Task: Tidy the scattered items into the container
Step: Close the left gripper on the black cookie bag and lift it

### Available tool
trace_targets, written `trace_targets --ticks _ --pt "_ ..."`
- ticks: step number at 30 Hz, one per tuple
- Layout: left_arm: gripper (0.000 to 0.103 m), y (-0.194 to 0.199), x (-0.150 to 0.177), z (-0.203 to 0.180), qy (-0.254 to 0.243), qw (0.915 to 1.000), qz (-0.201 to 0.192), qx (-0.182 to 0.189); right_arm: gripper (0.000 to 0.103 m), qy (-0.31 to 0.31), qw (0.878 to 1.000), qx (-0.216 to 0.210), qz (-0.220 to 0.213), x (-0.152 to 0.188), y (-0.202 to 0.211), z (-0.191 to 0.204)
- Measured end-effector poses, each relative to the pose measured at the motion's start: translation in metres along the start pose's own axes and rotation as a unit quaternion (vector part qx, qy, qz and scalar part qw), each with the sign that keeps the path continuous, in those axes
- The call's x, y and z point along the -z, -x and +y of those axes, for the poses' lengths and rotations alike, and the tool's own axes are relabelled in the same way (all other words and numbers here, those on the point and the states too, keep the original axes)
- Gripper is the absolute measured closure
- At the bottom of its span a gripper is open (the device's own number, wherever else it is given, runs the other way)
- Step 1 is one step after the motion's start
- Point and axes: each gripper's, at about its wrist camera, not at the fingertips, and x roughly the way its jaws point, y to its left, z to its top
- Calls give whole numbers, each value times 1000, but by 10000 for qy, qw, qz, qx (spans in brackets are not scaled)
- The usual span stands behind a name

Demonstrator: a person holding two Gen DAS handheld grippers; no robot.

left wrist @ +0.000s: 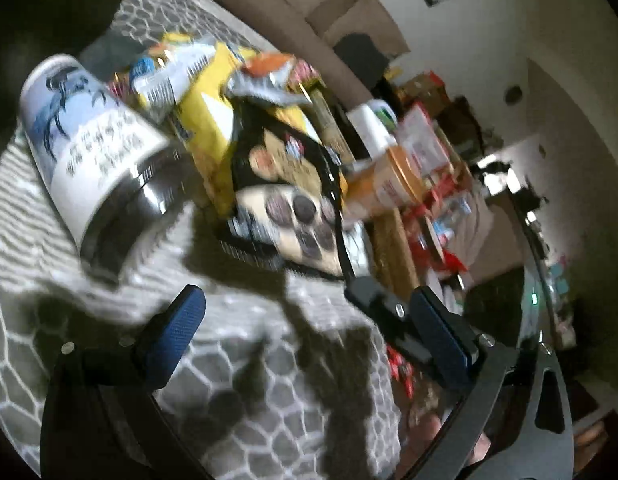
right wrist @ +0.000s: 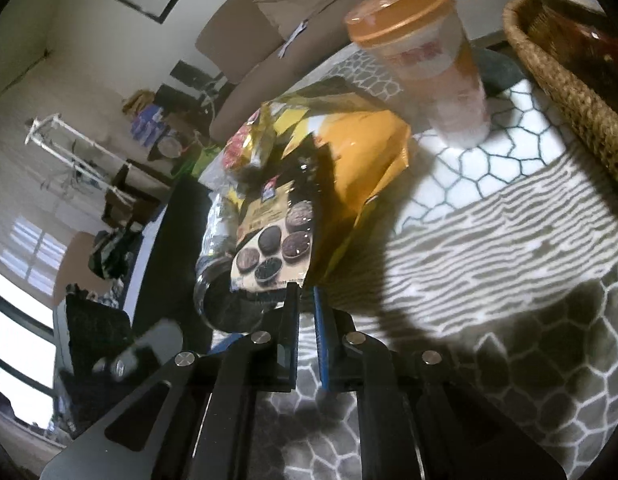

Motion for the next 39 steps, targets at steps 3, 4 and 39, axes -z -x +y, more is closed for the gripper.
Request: trace_targets --ticks 3,4,39 --pt "1 -6 -3 2 147 9996 -236 -99 67 -148 9998 -124 -89 -8 0 -1" --pt "1 -9 -4 3 179 9993 -276 -168 51 -89 9999 -39 -131 -11 0 2" --pt "78 73 -36 -50 -704 9973 -121 -171 93 1638 9859 301 -176 14 44 124"
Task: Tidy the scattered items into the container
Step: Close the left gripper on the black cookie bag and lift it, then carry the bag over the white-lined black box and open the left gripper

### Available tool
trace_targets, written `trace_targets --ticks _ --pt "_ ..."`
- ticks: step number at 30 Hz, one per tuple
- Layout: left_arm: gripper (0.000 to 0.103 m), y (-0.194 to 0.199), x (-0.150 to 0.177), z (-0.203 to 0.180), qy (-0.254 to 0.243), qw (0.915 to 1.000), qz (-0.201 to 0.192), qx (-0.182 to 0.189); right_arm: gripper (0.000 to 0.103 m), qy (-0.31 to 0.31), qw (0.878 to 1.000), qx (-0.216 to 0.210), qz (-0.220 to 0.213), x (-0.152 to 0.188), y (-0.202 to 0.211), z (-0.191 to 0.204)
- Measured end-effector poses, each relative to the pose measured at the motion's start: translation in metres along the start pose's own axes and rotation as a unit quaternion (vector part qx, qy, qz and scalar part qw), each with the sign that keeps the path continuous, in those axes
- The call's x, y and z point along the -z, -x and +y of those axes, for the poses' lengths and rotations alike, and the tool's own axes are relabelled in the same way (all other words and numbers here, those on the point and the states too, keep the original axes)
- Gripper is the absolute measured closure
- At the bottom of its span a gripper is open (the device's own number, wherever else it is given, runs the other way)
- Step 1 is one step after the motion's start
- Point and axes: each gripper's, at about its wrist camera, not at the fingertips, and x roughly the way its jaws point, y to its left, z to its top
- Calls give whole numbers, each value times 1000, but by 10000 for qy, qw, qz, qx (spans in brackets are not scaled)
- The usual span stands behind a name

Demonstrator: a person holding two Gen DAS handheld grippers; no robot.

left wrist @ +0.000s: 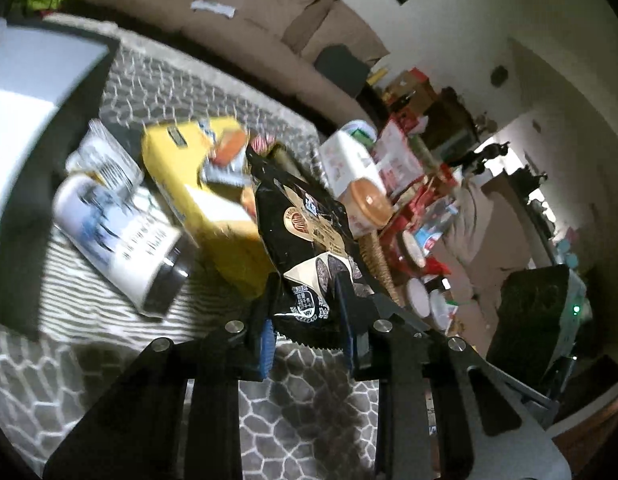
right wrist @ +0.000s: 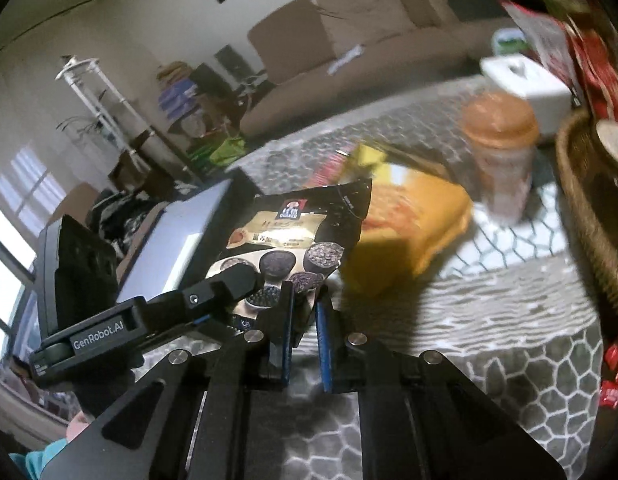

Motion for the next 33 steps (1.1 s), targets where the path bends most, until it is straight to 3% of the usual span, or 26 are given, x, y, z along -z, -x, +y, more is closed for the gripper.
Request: trace_targets --ticks 8,16,24,29,33 --pt "78 81 -29 10 -9 9990 -438 -75 94 317 9991 -289 -19 -23 -9 77" --pt "78 144 -64 60 83 9970 -608 -468 94 644 9962 -471 351 -36 -73 155" --pt "76 144 -109 135 369 9953 -171 -880 94 824 9934 -206 777 -48 -166 195" --pt "74 116 -132 189 739 9912 414 -1014 95 960 9886 247 1132 -53 -223 195" --pt "73 83 -144 229 1109 9823 945 -1174 95 1054 9821 669 1414 -56 -263 189"
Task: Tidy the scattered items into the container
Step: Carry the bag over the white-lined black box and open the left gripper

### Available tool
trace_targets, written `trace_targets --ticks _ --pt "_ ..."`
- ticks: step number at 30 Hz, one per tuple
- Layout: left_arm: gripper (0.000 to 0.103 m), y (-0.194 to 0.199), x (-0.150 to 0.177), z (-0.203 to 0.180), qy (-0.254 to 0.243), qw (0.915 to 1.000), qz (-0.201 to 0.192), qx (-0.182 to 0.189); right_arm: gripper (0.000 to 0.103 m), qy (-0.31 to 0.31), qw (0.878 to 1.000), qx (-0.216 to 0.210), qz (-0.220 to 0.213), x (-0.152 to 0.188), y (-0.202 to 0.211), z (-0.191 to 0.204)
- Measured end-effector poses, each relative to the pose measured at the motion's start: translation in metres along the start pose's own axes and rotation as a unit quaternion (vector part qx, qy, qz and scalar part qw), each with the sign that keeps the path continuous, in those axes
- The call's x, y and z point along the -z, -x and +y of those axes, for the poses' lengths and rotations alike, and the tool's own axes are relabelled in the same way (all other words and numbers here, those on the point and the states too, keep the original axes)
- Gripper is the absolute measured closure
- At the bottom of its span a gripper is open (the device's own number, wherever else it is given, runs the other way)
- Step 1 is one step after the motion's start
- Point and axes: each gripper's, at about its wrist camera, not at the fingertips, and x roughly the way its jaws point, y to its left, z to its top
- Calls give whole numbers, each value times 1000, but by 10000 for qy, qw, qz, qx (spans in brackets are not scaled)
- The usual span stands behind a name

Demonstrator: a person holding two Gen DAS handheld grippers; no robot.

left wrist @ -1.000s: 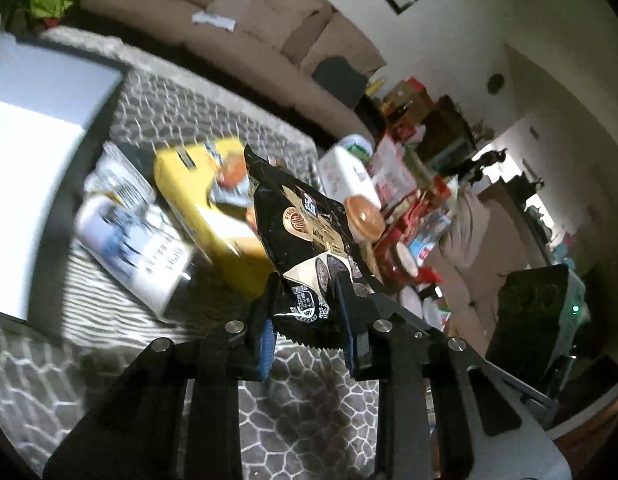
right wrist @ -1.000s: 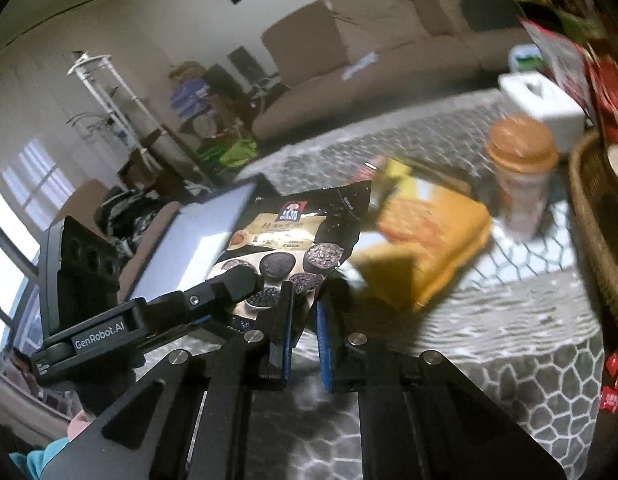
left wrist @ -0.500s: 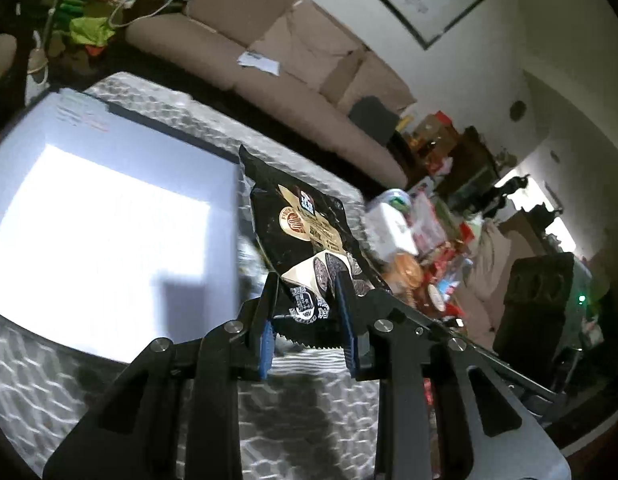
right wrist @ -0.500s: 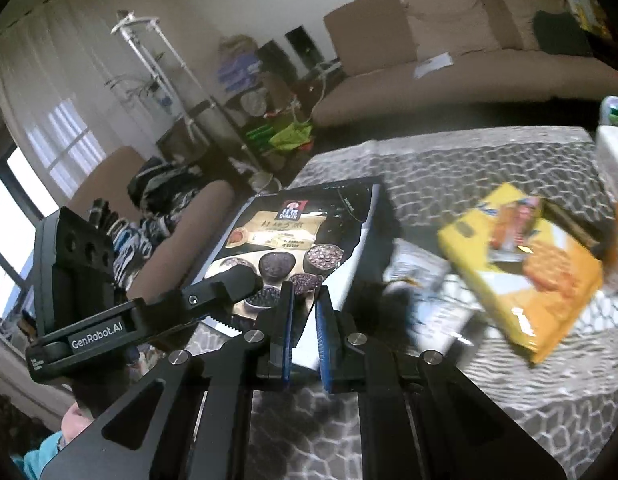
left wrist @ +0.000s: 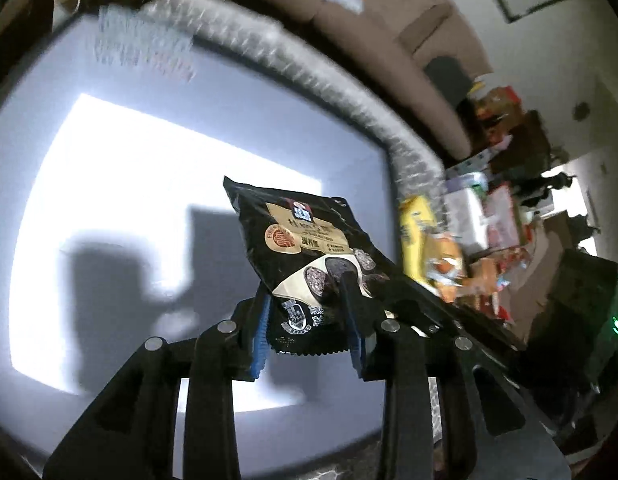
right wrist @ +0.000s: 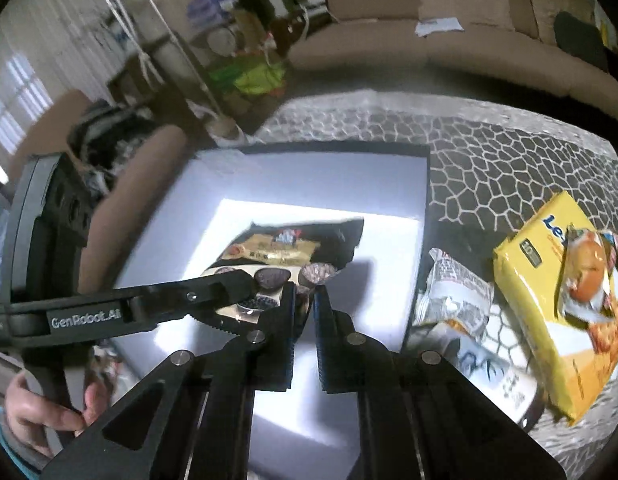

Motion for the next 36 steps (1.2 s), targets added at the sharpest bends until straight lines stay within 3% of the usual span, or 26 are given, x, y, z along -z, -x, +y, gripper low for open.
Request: trace_targets --ticks 6,12,15,17,20,26,31,36 --pt "75 -61 -10 5 -49 9965 645 -532 98 78 9992 329 204 -10 -27 -3" --pt "75 -97 -5 -4 -82 9860 1304 -1033 95 -15 9997 146 -177 -15 3 -16" --pt "73 -97 -10 -13 -195 9821 1284 -1364 94 2 9994 34 -336 -12 26 -25" --pt "67 -98 -14 -16 -203 9800 1253 -1535 94 66 9992 -22 -403 -8 40 -32" --pt "66 -102 -17 -16 -143 9786 1234 -1639 94 173 9985 -41 -523 4 62 -40" --pt "65 -117 -15 -28 -13 9808 1256 -1495 94 -26 9979 -194 -611 31 89 -73" --pt "58 -123 -19 -45 46 9824 1072 -1532 94 -190 9978 -65 -640 55 101 -101" --pt "57 -120 -24 -54 180 9856 859 -1444 94 -348 9977 35 -586 77 104 -127"
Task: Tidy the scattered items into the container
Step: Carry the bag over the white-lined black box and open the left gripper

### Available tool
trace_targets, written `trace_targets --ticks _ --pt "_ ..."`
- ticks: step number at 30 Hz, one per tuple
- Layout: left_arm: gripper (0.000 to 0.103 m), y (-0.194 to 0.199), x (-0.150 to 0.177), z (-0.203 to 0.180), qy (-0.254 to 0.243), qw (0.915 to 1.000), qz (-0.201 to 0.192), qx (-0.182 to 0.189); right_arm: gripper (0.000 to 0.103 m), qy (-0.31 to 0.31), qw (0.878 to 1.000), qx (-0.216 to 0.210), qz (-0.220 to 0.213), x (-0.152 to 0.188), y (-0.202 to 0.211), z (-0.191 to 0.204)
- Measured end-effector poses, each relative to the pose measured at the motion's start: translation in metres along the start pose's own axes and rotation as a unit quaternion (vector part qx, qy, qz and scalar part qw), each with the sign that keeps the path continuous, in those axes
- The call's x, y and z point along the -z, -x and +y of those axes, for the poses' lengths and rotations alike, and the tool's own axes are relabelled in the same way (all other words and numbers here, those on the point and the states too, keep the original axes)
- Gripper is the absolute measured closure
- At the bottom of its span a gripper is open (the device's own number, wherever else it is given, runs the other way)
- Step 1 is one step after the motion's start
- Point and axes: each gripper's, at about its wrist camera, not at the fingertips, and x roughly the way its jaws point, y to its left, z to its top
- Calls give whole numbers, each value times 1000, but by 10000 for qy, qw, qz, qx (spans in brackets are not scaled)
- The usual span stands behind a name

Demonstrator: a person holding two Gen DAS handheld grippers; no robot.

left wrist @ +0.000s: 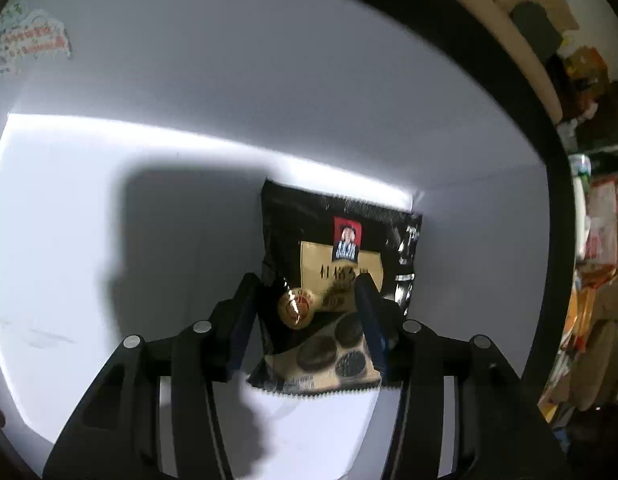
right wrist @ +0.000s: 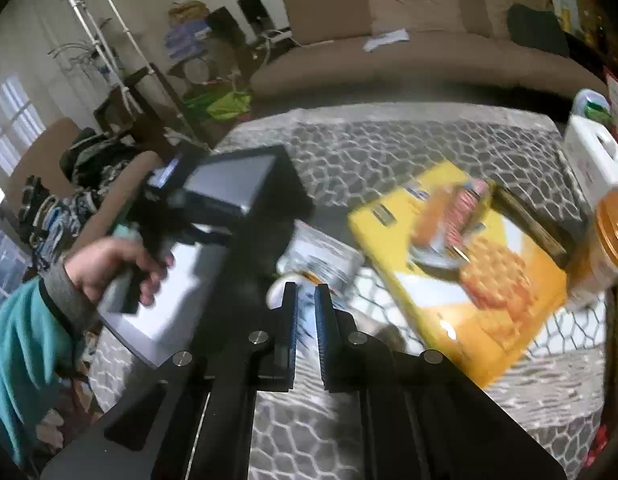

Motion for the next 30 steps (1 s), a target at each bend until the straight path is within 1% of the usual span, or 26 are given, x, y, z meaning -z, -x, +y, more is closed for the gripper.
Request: trace_targets --ticks 4,6,7,8,9,12,14,15,17,18,20,22,24,25,27,30 --pt "57 8 6 -5 25 10000 -70 45 94 -130 9999 40 -20 13 7 -14" --pt "54 18 15 -7 43 9999 -109 45 93 -154 9998 121 -54 15 12 -20" --pt "50 22 19 -7 47 9999 -112 69 93 -170 9997 162 -67 17 15 -22" --pt "45 28 25 -8 29 9999 -106 97 91 -194 9996 177 -71 17 16 -26" --pt "44 36 33 -10 -22 9999 -96 118 90 -229 9996 174 -74 18 18 -29" --pt "42 53 57 -15 -164 9998 -41 145 90 -284 9994 179 -74 24 22 -34" --pt "40 57 73 -20 -245 9996 52 113 86 -350 9992 162 -61 28 24 -36" --pt "40 54 76 -20 -268 9995 127 87 84 -396 9991 137 -41 31 24 -37" --pt "40 44 91 -25 -345 9989 314 -2 84 -427 9990 113 -13 36 24 -37" --pt "40 26 105 -20 -403 9985 371 -18 84 -415 9991 112 8 38 24 -37" --pt "40 30 114 -29 -493 9982 332 -24 84 -373 9992 135 35 42 26 -35" --pt "40 32 122 -42 -658 9972 336 -139 84 -359 9992 153 54 44 27 -36" --pt "40 28 127 -55 -831 9948 430 -401 83 -400 9990 170 64 47 27 -40" --pt "40 26 129 -59 -852 9940 480 -483 83 -435 9989 181 64 48 27 -43" --pt "40 23 132 -69 -869 9930 618 -509 83 -511 9985 180 59 51 28 -49" --pt "40 19 138 -86 -994 9893 755 -759 83 -571 9981 236 67 53 29 -57"
